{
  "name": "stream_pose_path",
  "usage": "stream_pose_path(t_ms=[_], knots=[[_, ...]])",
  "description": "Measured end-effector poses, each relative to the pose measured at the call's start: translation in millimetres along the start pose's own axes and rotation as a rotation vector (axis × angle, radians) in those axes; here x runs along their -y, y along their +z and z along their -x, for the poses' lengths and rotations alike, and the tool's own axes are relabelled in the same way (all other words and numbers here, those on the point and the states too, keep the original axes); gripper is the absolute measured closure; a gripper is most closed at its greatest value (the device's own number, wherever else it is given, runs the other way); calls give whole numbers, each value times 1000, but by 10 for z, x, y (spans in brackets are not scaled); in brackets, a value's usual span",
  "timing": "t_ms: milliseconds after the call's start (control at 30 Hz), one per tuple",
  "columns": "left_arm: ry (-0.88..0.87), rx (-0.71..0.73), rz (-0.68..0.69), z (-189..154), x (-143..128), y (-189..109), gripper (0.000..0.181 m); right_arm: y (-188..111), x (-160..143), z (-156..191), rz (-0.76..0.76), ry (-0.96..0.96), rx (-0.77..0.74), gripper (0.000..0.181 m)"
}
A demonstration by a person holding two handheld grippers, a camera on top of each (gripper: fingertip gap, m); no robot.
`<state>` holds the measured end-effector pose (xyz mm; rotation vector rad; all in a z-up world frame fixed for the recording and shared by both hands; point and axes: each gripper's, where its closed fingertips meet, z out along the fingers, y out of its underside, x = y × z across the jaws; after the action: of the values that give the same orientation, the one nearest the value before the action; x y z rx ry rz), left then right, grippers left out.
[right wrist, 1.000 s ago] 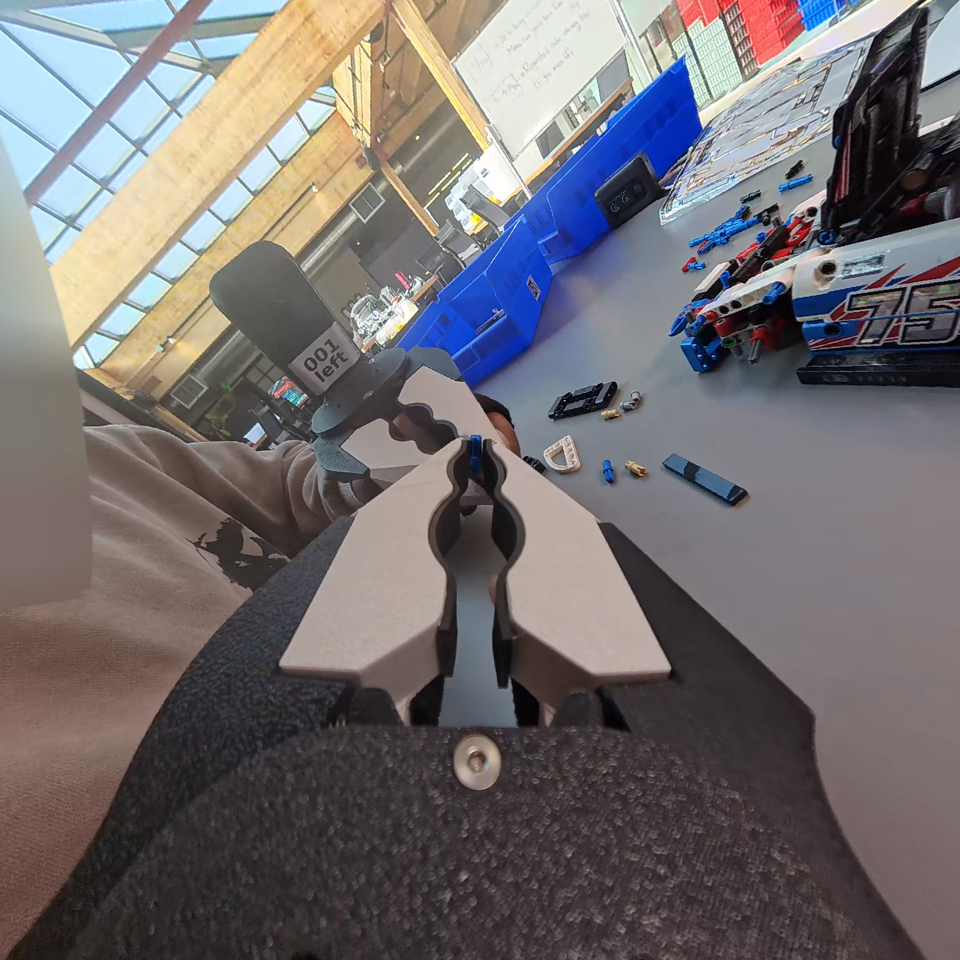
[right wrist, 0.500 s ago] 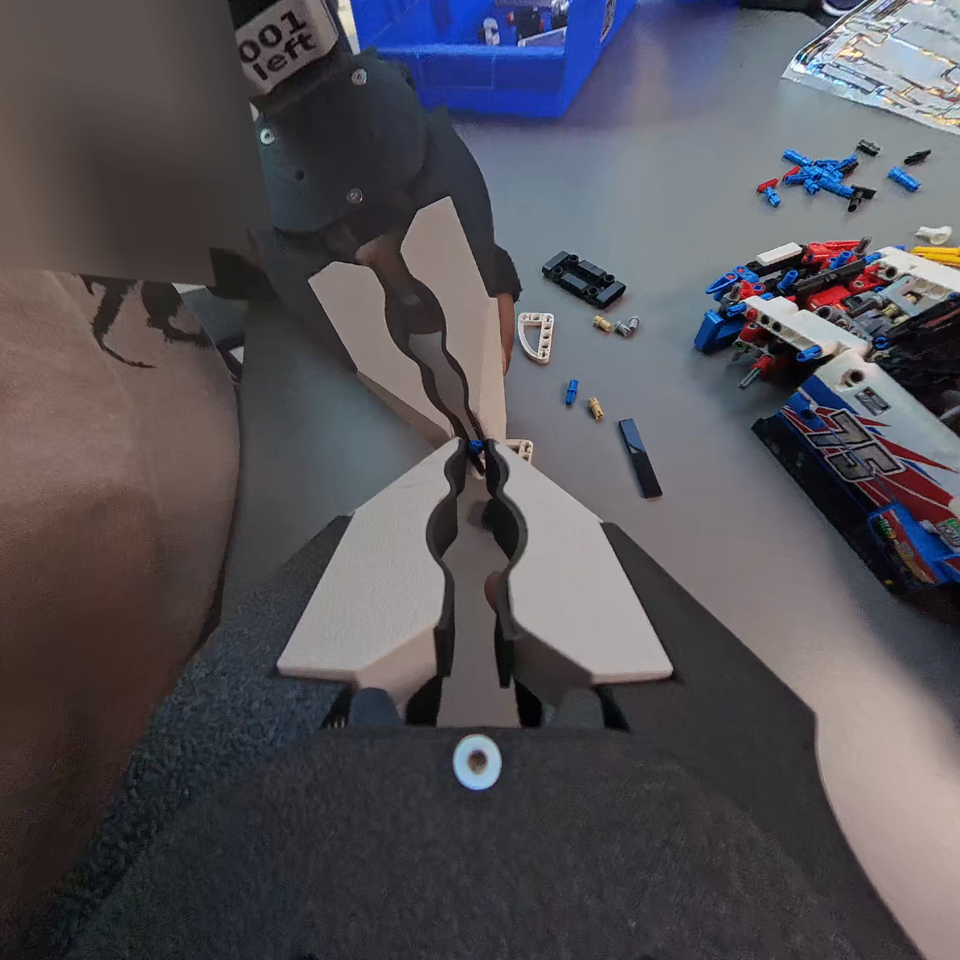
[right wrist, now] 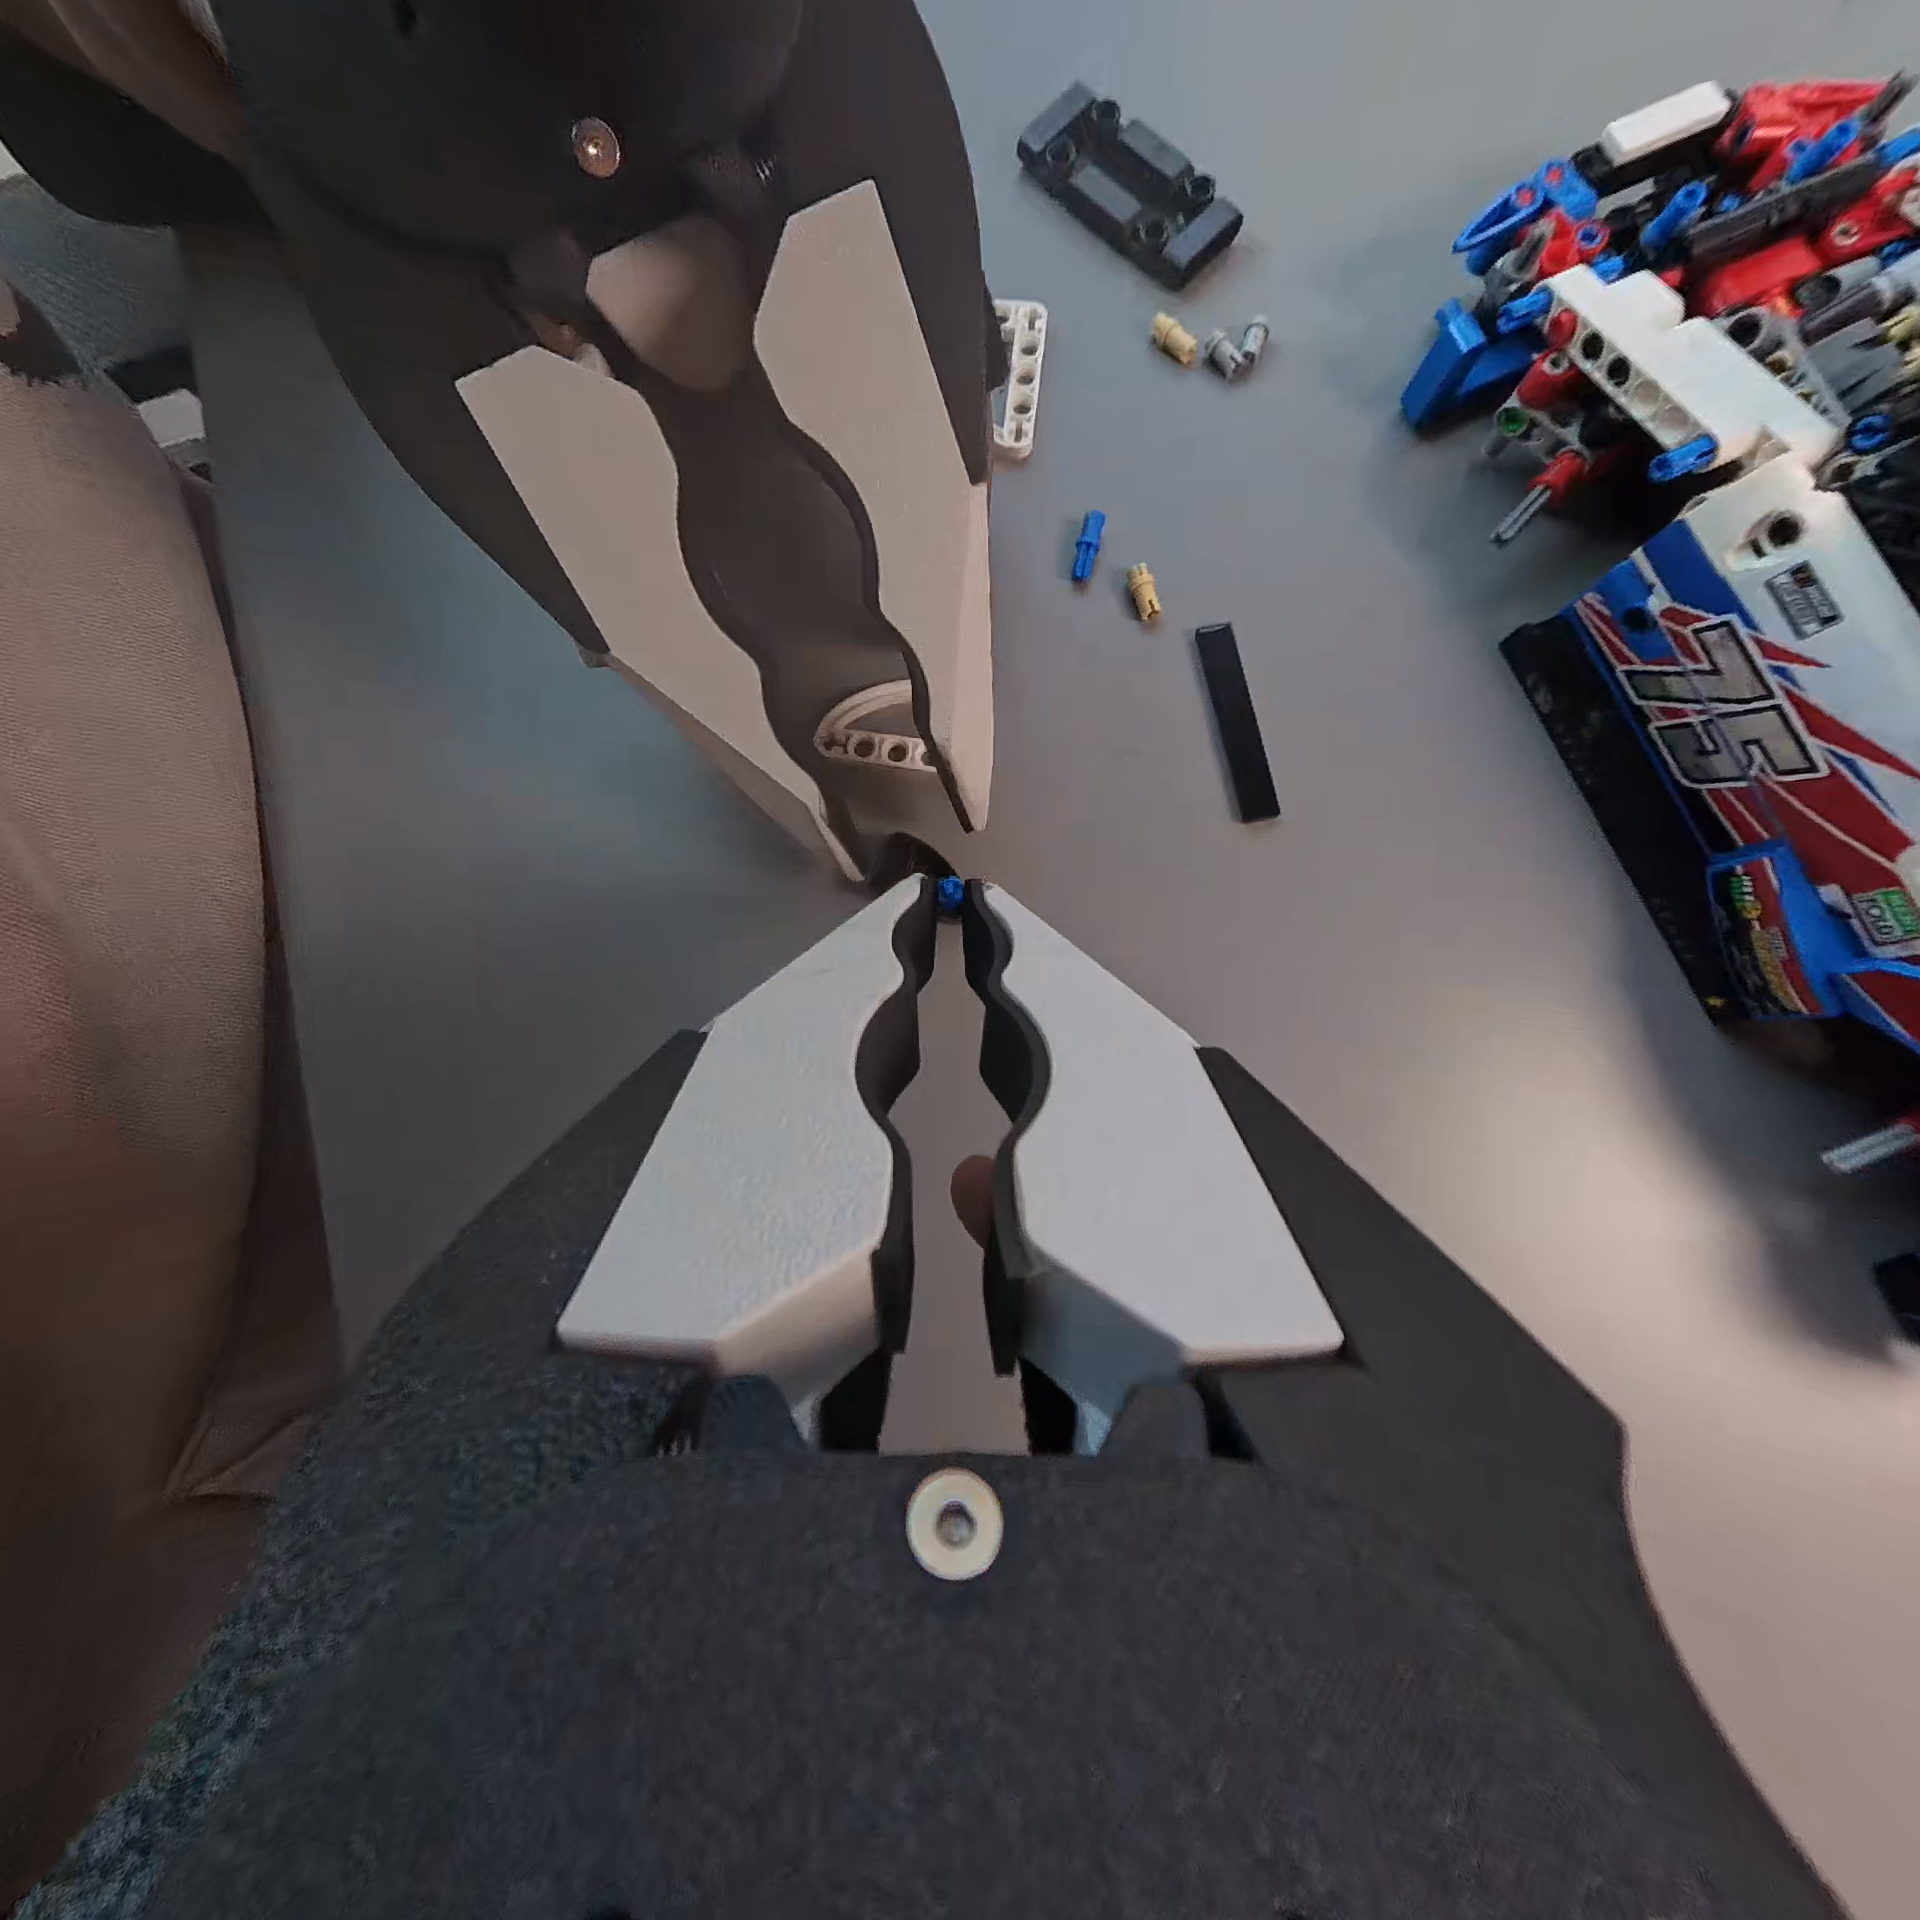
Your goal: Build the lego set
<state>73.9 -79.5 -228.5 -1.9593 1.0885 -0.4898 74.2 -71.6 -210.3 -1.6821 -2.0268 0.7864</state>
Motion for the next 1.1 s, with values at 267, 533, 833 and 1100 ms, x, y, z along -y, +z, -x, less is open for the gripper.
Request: stream_pose_path(t_ms=[267,533,833,1100], knots=[[31,6,63,-32,-70,83,161,151,-108,2,118,5,18,180],[45,4,66,-36,-69,97,165,182,-128,-17,174,23,3,180],[67,0,64,-19,-56,116,165,173,-151,-47,296,-10,-26,180],[91,13,62,-16,-45,130,166,186,-162,-55,392,-98,-28,180]])
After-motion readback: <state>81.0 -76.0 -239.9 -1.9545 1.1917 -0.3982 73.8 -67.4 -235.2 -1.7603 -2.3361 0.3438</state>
